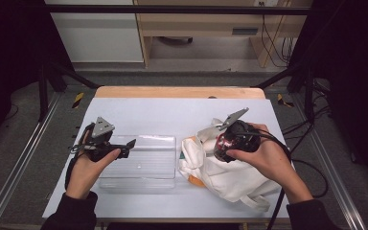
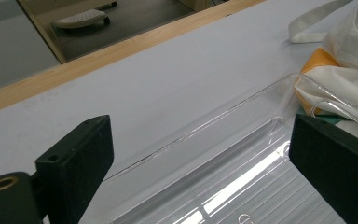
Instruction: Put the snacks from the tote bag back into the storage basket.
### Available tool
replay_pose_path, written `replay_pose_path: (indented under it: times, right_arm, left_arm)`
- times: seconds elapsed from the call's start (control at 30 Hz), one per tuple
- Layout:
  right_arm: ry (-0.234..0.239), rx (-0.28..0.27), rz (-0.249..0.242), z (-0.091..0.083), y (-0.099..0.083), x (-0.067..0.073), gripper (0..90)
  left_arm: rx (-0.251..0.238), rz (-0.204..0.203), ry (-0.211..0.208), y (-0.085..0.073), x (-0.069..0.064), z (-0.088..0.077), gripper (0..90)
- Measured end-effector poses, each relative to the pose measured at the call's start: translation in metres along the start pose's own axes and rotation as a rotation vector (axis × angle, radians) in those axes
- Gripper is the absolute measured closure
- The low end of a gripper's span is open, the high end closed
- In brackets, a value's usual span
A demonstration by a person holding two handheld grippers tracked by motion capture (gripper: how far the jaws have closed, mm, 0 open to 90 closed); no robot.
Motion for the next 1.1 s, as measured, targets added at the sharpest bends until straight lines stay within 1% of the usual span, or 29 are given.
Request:
replay_pose_path:
  times: [0.2,0.3,0.5,0.67,0.77,1.0,1.1]
  right_arm:
    - [-0.002,-0.003,-0.018,-0.001,0.011,-0.001,24.1]
    - [0.008,-0.006,-0.018,0.001,0.018,-0.002,24.1]
    - [0.026,-0.011,-0.04,0.006,0.03,-0.001,24.1]
    - [0.044,-0.013,-0.048,0.01,0.036,-0.001,24.1]
    - [0.051,-0.017,-0.042,0.013,0.037,-0.002,24.1]
    - [0.06,-0.026,-0.047,0.017,0.045,-0.002,24.2]
    - [0.053,-0.024,-0.055,0.016,0.051,-0.001,24.2]
  left_arm:
    - [-0.002,-0.013,0.005,0.0,0.004,-0.001,6.4]
    - [-0.003,-0.007,0.007,0.0,0.006,-0.002,6.3]
    - [-0.008,-0.008,0.002,0.001,0.008,-0.005,5.5]
    - [-0.006,-0.012,0.003,0.0,0.01,-0.004,5.1]
    - [-0.005,-0.019,0.005,0.0,0.012,-0.004,5.0]
    - [-0.01,-0.022,0.004,0.001,0.015,-0.009,4.9]
    - [-0.012,-0.022,0.004,0.001,0.017,-0.01,4.8]
Point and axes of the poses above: each handheld gripper's, and its own axes: z roughly forward along the jaws, y roughly out of its top, x roughly to its left, the point moved 4 cm from there along z, roughly forward along the jaws, and after that the axes turned 10 degrees about -z, right-handed, at the moved point
